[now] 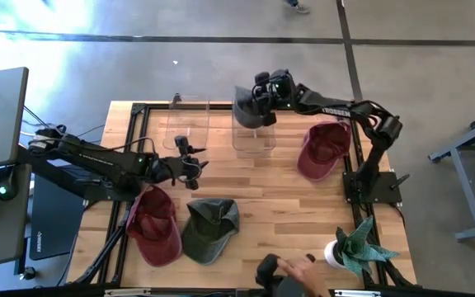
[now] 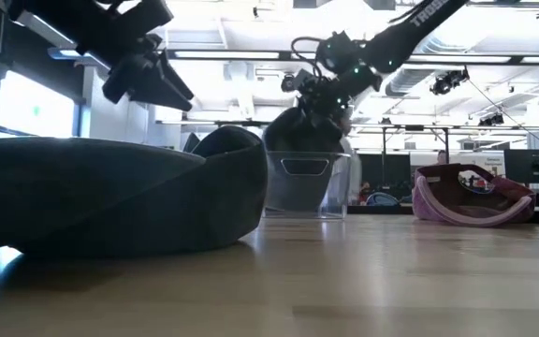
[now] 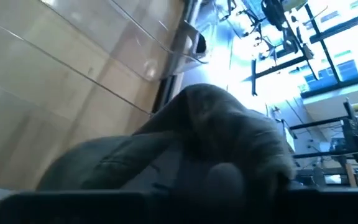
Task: Pick & Place hat
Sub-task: Put the right gray cap into the right transparent bin
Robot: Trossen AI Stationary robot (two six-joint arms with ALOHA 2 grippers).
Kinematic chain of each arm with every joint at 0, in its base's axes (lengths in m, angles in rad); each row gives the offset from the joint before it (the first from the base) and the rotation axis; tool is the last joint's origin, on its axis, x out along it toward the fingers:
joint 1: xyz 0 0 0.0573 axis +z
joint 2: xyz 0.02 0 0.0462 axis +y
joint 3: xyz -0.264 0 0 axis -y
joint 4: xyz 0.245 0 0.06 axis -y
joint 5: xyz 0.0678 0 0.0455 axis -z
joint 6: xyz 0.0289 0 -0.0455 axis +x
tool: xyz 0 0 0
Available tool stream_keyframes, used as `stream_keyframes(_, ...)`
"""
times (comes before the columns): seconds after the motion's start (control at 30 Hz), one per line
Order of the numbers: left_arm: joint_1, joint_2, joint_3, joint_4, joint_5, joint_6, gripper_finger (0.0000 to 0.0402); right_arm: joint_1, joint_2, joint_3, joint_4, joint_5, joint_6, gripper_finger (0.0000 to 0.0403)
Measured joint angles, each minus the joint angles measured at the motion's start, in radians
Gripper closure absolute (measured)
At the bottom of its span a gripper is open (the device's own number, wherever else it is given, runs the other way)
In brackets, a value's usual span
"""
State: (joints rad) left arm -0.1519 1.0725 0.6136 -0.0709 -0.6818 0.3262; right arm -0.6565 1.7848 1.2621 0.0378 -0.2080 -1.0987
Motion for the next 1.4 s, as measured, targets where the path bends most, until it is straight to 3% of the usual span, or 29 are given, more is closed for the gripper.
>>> stream_keyframes(0.13,0.016,0.0,0.0,0.017,0.045,0.01,0.0195,-0.002,-0.002,-0.002,0.053,0.036,-0.006,0.024)
stream_keyframes(0.33,0.022,0.0,0.0,0.018,0.066,0.01,0.0195,0.043,-0.106,-0.001,-0.011,0.098,0.196,0.0181)
stream_keyframes(0.67,0.021,0.011,0.001,0.017,0.102,0.007,0.0195,0.069,-0.225,0.001,-0.211,0.052,0.542,0.0175)
stream_keyframes(0.73,0.021,0.011,0.001,0.017,0.108,0.005,0.0195,0.06,-0.221,0.001,-0.235,0.084,0.612,0.0175)
stream_keyframes(0.87,0.021,0.01,0.001,0.016,0.13,-0.01,0.0195,0.053,-0.19,0.001,-0.244,0.26,0.735,0.0176)
stream_keyframes(0.93,0.021,0.01,0.001,0.018,0.132,-0.015,0.0196,0.052,-0.17,0.001,-0.245,0.277,0.755,0.0177)
stream_keyframes(1.07,0.021,0.01,0.001,0.019,0.146,-0.021,0.0195,0.047,-0.128,0.001,-0.243,0.173,0.776,0.0191)
stream_keyframes(1.17,0.021,0.01,0.001,0.02,0.157,-0.021,0.0196,0.041,-0.106,-0.002,-0.261,0.017,0.713,0.0222)
stream_keyframes(1.27,0.021,0.01,0.001,0.02,0.158,-0.025,0.0195,0.041,-0.107,0.0,-0.25,-0.065,0.651,0.0279)
stream_keyframes(1.4,0.021,0.01,0.001,0.019,0.16,-0.036,0.0196,0.041,-0.107,0.0,-0.271,-0.055,0.498,0.0377)
